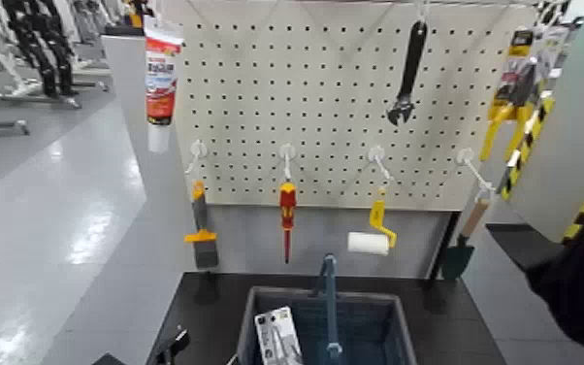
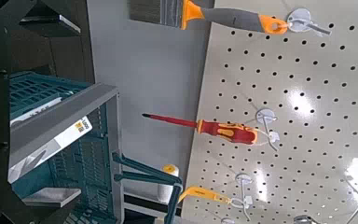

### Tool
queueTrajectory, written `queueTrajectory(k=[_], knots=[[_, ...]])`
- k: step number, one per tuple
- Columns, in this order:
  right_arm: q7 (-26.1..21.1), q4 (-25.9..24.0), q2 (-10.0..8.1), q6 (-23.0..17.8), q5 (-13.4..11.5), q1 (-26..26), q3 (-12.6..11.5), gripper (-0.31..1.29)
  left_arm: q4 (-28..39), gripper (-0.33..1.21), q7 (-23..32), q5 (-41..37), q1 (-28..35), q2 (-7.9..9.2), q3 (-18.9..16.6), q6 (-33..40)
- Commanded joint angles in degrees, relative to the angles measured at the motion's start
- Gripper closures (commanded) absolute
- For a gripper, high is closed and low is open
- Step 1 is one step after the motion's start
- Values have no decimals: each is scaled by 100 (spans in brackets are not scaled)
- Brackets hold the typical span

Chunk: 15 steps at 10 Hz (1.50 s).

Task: Put the black wrench into the crate.

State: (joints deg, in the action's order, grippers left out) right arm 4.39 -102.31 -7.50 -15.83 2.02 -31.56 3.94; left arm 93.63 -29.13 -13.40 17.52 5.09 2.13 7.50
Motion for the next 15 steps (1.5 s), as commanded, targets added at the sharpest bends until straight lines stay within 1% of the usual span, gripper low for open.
queueTrajectory(k=[1, 3, 6, 7, 8, 9, 10, 11, 12, 13, 14, 15], knots=[[0, 0, -15, 1, 0, 1, 1, 18, -64, 10, 4, -39, -29, 1, 24, 59], [27, -53, -59, 62, 0, 10, -25, 18, -73, 10, -13, -39, -38, 1, 24, 50], [299, -149, -146, 317, -26, 71, -183, 18, -73, 10, -13, -39, -38, -8, 24, 50], [334, -211, -190, 405, -105, 115, -175, 18, -73, 10, -13, -39, -46, -8, 33, 50], [369, -220, -190, 449, -97, 159, -192, 18, -73, 10, -13, -39, -46, -8, 24, 50], [369, -228, -129, 519, -26, 185, -298, 18, -73, 10, -22, -39, -46, -8, 33, 50], [440, -246, -120, 546, 18, 326, -342, 18, -73, 10, -40, -39, -55, -8, 33, 50], [440, -299, -138, 678, 149, 458, -342, 17, -73, 10, -49, -39, -73, 1, 33, 50], [440, -325, -103, 730, 272, 572, -394, 16, -73, 10, -66, -39, -73, 1, 33, 50], [475, -422, -50, 888, 343, 660, -482, 16, -73, 10, -75, -31, -82, -8, 41, 50], [536, -518, -59, 1038, 387, 801, -526, 16, -73, 10, -75, -31, -82, -8, 41, 50], [554, -571, -41, 1170, 448, 976, -526, 16, -73, 10, -92, -31, -90, -8, 41, 50]])
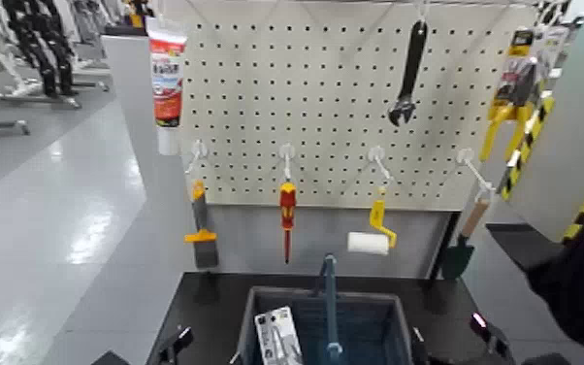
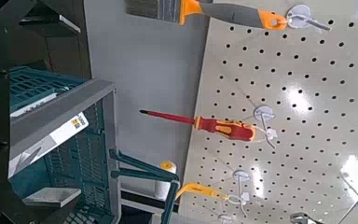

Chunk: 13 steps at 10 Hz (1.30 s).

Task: Put the black wrench into the crate.

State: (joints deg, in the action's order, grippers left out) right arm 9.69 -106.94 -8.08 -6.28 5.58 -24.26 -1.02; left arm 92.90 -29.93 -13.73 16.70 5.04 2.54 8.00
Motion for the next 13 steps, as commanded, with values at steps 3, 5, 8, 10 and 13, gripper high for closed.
queueTrajectory(k=[3, 5, 8, 10, 13], knots=[[270, -134, 26, 488, 233, 791, -82, 16, 0, 10, -22, 19, -44, -3, 19, 8], [393, -187, -27, 760, 277, 1134, -153, 16, -17, 10, -22, 10, -44, -11, 19, 0], [674, -239, -176, 1358, 427, 1679, -197, 17, -35, 10, -31, 10, -79, -3, 36, 0], [815, -283, -132, 1507, 523, 2022, -223, 17, -70, 10, -48, 2, -114, -3, 36, -9], [1281, -301, -62, 1938, 664, 2619, -293, 17, -114, 10, -84, 2, -167, -3, 63, -9]])
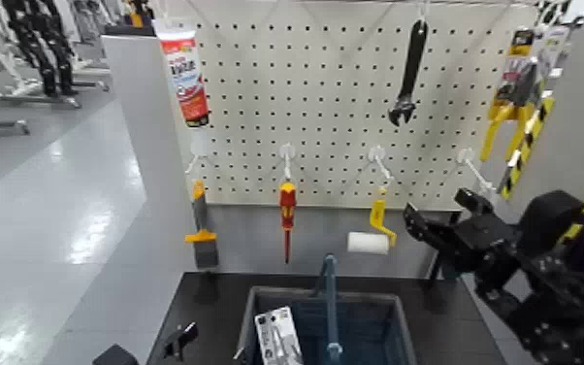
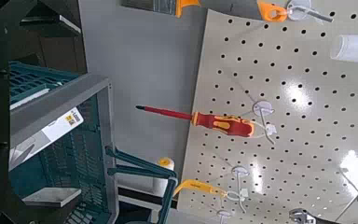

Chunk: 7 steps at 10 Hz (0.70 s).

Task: Put the black wrench into the crate.

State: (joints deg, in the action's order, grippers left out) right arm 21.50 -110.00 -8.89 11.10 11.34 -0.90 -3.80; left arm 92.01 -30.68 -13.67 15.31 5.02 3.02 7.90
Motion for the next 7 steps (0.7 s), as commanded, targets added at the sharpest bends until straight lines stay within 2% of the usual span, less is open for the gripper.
queueTrajectory(k=[1, 3, 5, 7], knots=[[196, 40, 28, 278, 87, 485, 2, 17, -43, 10, -35, -4, -45, -1, 23, 1], [372, 84, -7, 428, 105, 872, 46, 17, -51, 10, -53, -4, -72, 8, 40, -17], [495, 207, -16, 454, 254, 1267, 81, 17, -60, 10, -61, -4, -89, 8, 58, -17], [873, 365, -69, 700, 351, 1759, 98, 17, -60, 10, -61, -4, -89, 8, 67, -25]])
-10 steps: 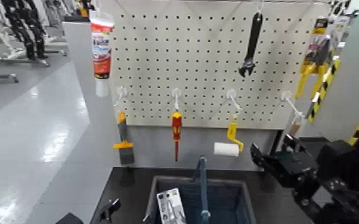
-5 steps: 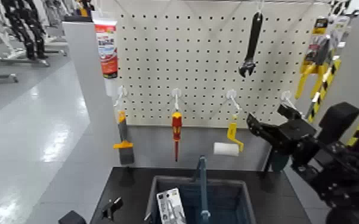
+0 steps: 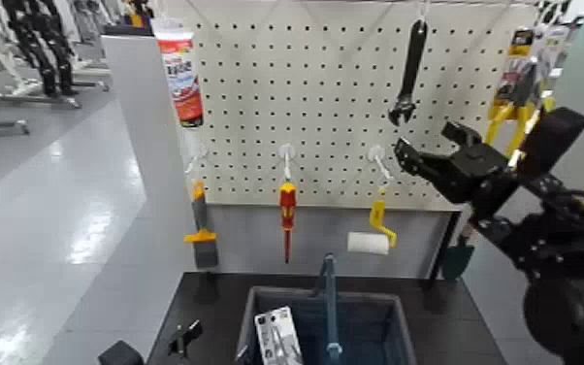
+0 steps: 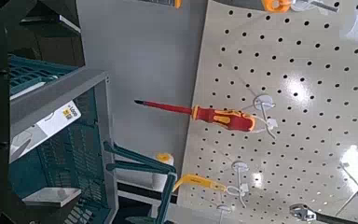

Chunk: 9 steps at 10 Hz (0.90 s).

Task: Put the black wrench into the crate.

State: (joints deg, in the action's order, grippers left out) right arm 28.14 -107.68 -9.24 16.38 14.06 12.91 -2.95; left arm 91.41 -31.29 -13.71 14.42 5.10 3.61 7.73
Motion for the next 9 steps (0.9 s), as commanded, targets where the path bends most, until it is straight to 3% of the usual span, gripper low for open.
queueTrajectory(k=[1, 5, 6, 8, 9], knots=[[368, 265, -60, 243, 141, 625, 57, 18, -1, 10, 0, 0, -9, 0, 17, -9], [895, 758, -131, 384, 360, 1293, 145, 20, -1, 10, -9, 9, -35, 9, 52, -17], [966, 802, -148, 437, 466, 1363, 163, 26, -1, 10, -18, 9, -35, 9, 52, -17], [1098, 802, -183, 753, 624, 1477, 172, 80, -1, 10, -18, 17, -44, 9, 61, -26], [1089, 793, -174, 779, 624, 1495, 189, 117, -1, 10, -18, 17, -44, 17, 61, -26]])
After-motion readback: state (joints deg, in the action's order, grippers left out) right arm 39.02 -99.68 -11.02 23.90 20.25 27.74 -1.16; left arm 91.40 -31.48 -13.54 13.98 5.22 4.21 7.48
